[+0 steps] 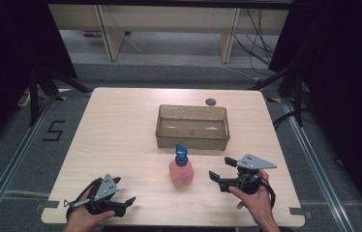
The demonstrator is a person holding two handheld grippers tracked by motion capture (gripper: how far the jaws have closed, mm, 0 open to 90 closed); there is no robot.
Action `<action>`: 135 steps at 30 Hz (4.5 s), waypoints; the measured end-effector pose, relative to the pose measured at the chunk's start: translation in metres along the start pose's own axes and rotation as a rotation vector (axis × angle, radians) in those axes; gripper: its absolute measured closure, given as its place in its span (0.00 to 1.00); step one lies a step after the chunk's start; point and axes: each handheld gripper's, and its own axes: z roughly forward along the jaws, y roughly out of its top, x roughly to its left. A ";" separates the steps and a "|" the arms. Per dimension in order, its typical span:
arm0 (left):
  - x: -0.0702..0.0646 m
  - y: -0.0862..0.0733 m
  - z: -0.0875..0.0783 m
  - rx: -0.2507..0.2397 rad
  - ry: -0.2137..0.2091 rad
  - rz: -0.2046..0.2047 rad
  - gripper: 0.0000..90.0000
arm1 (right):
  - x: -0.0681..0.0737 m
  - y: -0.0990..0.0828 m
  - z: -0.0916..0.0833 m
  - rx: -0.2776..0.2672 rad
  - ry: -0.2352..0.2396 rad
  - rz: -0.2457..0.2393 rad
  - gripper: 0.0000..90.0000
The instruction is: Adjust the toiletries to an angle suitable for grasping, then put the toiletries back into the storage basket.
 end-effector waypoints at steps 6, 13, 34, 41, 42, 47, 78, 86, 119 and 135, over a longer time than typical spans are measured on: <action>0.000 0.000 0.000 0.000 -0.001 0.001 0.17 | 0.002 0.003 0.004 0.001 0.010 -0.030 0.21; 0.000 0.000 0.000 0.000 -0.002 0.004 0.17 | 0.007 0.006 0.007 0.006 0.026 -0.022 0.21; 0.001 0.000 0.000 0.000 0.000 0.003 0.17 | 0.021 0.016 0.021 0.004 0.086 -0.032 0.22; 0.001 0.000 0.000 -0.001 0.000 0.003 0.17 | 0.022 0.017 0.025 -0.017 0.100 -0.062 0.22; 0.001 0.000 0.000 0.006 -0.003 0.002 0.17 | 0.024 0.018 0.026 -0.016 0.114 -0.058 0.22; 0.000 0.000 0.001 -0.011 -0.007 -0.012 0.17 | 0.026 0.020 0.026 -0.021 0.113 -0.068 0.22; -0.001 0.003 0.003 0.002 -0.002 -0.004 0.17 | 0.036 0.030 0.043 -0.031 0.145 -0.099 0.23; -0.001 0.003 0.002 -0.015 -0.006 -0.010 0.17 | 0.042 0.032 0.050 -0.015 0.171 -0.073 0.23; -0.001 0.001 -0.001 -0.016 0.000 -0.008 0.17 | 0.048 0.039 0.074 -0.013 0.152 -0.154 0.30; -0.003 0.001 0.000 -0.031 -0.007 -0.029 0.17 | 0.050 0.041 0.084 -0.006 0.156 -0.133 0.41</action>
